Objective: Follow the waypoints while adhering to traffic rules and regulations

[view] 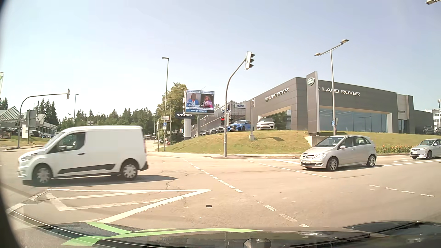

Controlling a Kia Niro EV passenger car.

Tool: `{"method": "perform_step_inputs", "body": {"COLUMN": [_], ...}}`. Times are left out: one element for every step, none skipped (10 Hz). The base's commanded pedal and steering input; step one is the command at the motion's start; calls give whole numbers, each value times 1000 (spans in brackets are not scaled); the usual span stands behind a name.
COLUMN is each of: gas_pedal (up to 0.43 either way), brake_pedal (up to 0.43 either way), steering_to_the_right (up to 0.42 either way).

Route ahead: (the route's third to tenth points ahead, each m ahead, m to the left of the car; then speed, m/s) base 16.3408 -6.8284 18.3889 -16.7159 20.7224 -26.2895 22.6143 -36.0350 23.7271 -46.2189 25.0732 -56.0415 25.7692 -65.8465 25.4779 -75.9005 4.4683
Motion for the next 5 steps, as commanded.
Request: {"method": "perform_step_inputs", "body": {"gas_pedal": [47, 47, 47, 47, 47], "brake_pedal": [0, 0, 0, 0, 0], "steering_to_the_right": [239, 251, 270, 289, 300]}}
